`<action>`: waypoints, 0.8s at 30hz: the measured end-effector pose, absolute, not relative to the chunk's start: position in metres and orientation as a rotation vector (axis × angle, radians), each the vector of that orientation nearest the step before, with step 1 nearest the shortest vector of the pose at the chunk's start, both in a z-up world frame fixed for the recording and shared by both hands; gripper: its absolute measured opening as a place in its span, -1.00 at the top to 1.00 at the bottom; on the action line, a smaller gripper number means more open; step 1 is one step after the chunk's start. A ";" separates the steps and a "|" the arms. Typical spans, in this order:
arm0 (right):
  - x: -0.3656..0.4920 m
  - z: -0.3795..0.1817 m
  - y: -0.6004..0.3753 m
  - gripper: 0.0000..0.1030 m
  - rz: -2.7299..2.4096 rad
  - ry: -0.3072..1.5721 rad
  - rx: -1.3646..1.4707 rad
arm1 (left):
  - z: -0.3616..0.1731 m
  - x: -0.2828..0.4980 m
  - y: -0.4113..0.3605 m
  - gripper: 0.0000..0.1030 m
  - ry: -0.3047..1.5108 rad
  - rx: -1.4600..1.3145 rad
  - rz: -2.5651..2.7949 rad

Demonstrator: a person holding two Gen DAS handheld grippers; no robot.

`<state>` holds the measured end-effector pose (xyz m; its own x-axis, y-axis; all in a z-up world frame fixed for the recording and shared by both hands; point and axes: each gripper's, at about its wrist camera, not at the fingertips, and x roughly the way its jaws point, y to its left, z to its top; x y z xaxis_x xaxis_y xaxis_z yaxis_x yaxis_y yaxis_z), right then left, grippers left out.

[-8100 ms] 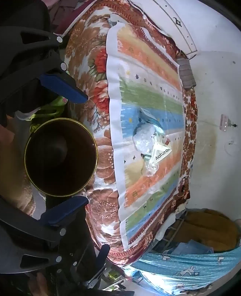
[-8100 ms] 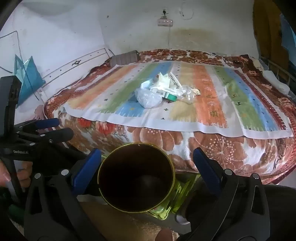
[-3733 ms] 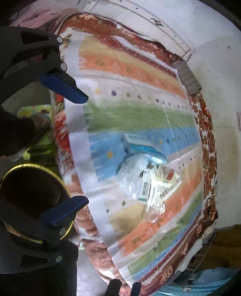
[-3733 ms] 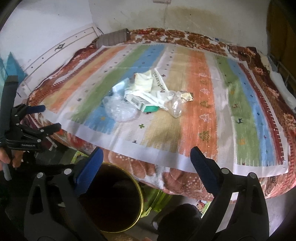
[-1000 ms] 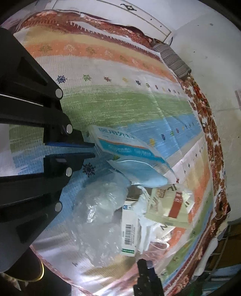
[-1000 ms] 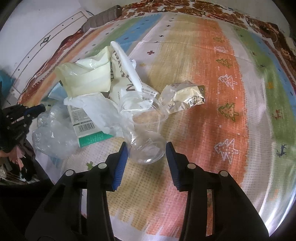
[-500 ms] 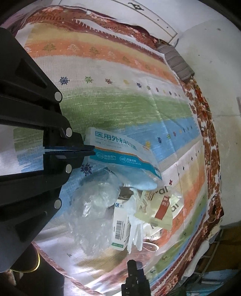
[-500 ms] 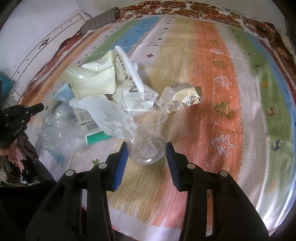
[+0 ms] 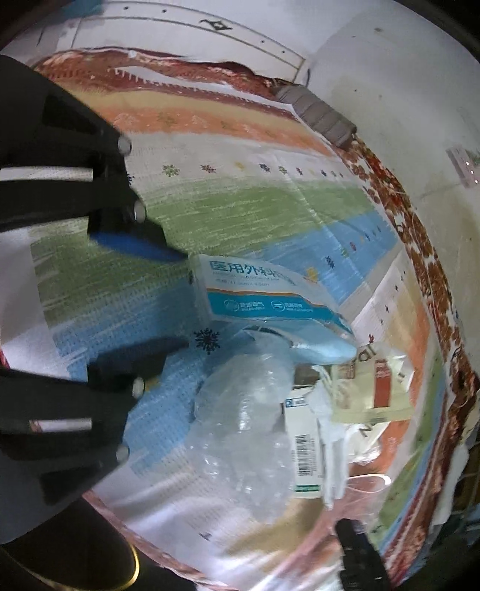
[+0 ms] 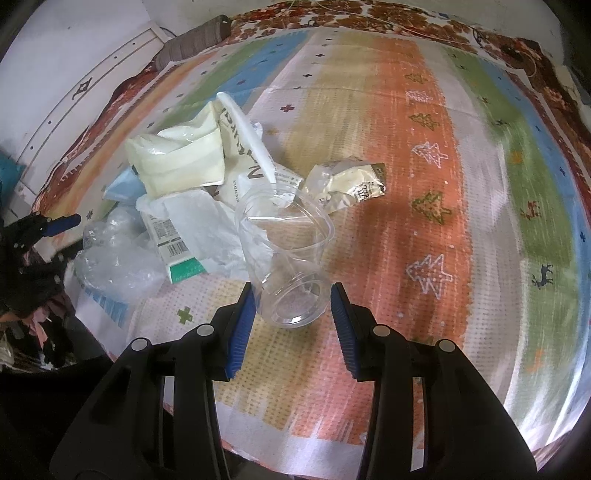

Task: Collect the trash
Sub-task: 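Close right gripper on the clear cup while left gripper grasps the blue packet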

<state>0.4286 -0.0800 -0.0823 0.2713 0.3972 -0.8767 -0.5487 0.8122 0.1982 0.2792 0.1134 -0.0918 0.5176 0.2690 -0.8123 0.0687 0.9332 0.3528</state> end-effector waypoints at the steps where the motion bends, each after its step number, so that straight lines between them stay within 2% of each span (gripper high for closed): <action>1: 0.428 -0.082 -0.080 0.24 0.641 1.129 -0.152 | -0.094 0.280 0.113 -0.06 1.024 0.379 0.127; 4: 0.428 -0.083 -0.080 0.24 0.642 1.131 -0.147 | -0.104 0.285 0.109 -0.25 1.026 0.436 0.147; 10: 0.429 -0.089 -0.078 0.24 0.644 1.151 -0.150 | -0.118 0.295 0.097 -0.28 0.928 0.637 0.200; 14: 0.429 -0.088 -0.077 0.24 0.654 1.153 -0.144 | -0.130 0.305 0.095 -0.28 0.945 0.686 0.201; 15: 0.430 -0.089 -0.077 0.24 0.655 1.154 -0.144 | -0.131 0.306 0.094 -0.14 0.937 0.711 0.216; 16: 0.430 -0.090 -0.077 0.24 0.654 1.155 -0.145 | -0.132 0.307 0.094 0.11 0.933 0.717 0.225; 17: 0.430 -0.090 -0.077 0.24 0.653 1.158 -0.147 | -0.132 0.308 0.095 0.20 0.930 0.710 0.232; 18: 0.431 -0.091 -0.077 0.25 0.652 1.160 -0.148 | -0.130 0.310 0.098 0.39 0.927 0.692 0.246; 19: 0.432 -0.092 -0.077 0.25 0.650 1.160 -0.149 | -0.129 0.312 0.101 0.71 0.923 0.674 0.258; 20: 0.431 -0.091 -0.077 0.25 0.648 1.160 -0.150 | -0.127 0.313 0.104 0.87 0.925 0.653 0.265; 21: 0.431 -0.091 -0.077 0.25 0.648 1.161 -0.149 | -0.125 0.314 0.108 0.94 0.934 0.617 0.266; 24: 0.432 -0.091 -0.078 0.25 0.648 1.161 -0.148 | -0.113 0.312 0.117 0.97 0.918 0.516 0.261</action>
